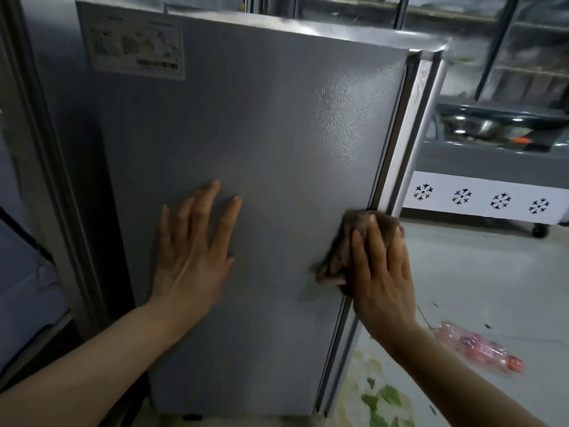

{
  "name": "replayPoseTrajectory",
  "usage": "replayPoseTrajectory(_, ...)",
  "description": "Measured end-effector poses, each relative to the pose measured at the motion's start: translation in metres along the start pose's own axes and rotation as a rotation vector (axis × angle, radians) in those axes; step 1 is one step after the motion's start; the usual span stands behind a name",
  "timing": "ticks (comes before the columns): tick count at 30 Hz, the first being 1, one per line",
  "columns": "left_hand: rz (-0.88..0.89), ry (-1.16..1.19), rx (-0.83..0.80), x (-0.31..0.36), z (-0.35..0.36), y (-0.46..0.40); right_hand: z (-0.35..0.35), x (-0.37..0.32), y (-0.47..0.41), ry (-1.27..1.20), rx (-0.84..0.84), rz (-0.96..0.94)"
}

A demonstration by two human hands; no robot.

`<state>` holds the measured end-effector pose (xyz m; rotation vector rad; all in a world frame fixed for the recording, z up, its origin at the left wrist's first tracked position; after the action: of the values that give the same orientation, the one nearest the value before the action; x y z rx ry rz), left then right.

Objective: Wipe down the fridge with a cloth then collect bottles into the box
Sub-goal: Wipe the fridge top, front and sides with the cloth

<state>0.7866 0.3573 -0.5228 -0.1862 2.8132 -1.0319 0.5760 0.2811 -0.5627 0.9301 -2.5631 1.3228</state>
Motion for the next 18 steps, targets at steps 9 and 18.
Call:
replayPoseTrajectory(9,0.017,-0.009,0.015,0.000,0.006,0.008,-0.038,-0.003,-0.030,-0.072,0.082,-0.162)
replayPoseTrajectory(18,0.049,0.001,0.017,-0.003,0.011,0.010,0.005,-0.068,-0.013,-0.119,-0.011,-0.300)
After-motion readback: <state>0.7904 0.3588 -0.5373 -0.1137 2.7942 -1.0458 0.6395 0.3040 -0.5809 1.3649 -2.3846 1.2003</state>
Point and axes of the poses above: each hand's wrist, its own y-axis away from the middle knuckle, its own z-axis out of the palm, x = y × z, the point moved 10 cm from there along -y, towards the middle knuckle, and after that the axes turned 15 degrees about -x, right-handed, at the moved point
